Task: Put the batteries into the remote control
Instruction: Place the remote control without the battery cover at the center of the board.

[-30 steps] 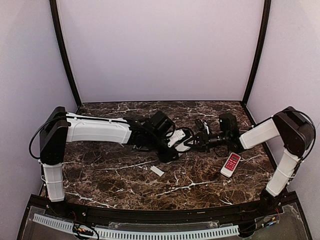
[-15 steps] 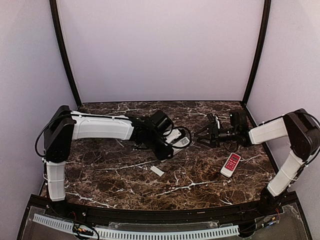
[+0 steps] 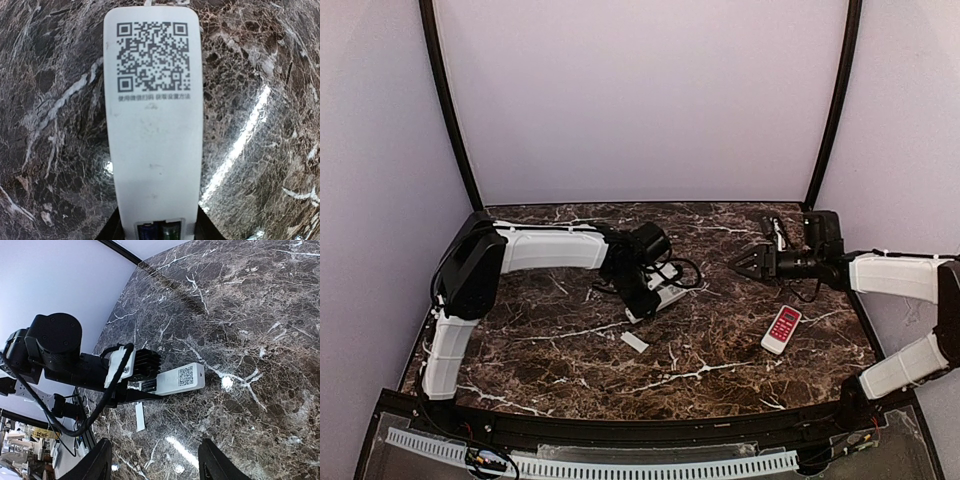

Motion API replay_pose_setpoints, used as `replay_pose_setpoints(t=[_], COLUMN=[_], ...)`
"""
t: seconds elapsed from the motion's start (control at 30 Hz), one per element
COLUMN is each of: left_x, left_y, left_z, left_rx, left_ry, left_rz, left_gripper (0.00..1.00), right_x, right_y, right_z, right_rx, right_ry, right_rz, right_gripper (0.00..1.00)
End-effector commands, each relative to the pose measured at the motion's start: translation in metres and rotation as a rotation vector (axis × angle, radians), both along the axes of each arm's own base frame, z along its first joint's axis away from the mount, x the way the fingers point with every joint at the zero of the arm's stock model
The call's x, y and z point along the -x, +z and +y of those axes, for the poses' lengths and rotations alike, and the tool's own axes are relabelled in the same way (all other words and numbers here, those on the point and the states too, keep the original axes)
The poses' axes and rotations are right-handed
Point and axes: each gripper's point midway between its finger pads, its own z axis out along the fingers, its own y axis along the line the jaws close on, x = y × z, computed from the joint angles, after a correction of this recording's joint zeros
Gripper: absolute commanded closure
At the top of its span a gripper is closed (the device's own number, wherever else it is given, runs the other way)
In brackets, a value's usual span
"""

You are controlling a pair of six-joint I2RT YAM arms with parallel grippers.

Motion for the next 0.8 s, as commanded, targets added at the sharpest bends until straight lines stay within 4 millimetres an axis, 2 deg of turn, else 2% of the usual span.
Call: replay_pose_setpoints(t=[0.0,0.43,0.57,0.67,0.77], left_x=[0.0,-0.001,0.0,0.001,-0.006], left_y=[0.001,-0.005,-0.003,0.002,0.019], left_z=[0.011,0.01,0.008,0.005,0.004], left_rx=[-0.068,-0.092,-0.081,-0.065,-0.044], left_ry=[-0.003,-0.01,-0.016,-0.019,0.001], left_rz=[0.01,0.038,0.048,0.059,0.04], left_gripper=[0.82,0.53,0.5,0.46,0.41], right_x=[0.006,0.018,0.021,0.024,0.028], right_y=[0.004,0.02,0.026,0.029,0.033], right_z=[-0.009,-0.012,-0.013,-0.012,-0.008], right_rx=[0.063,0.072,0.081,0.076,0.076], right_ry=[-0.006,0.013,0.018,0.039,0.062], right_rz=[-0.08,-0.122,-0.132,-0.141,-0.152], right_gripper=[0.42,0.43,0.43,0.42,0.43])
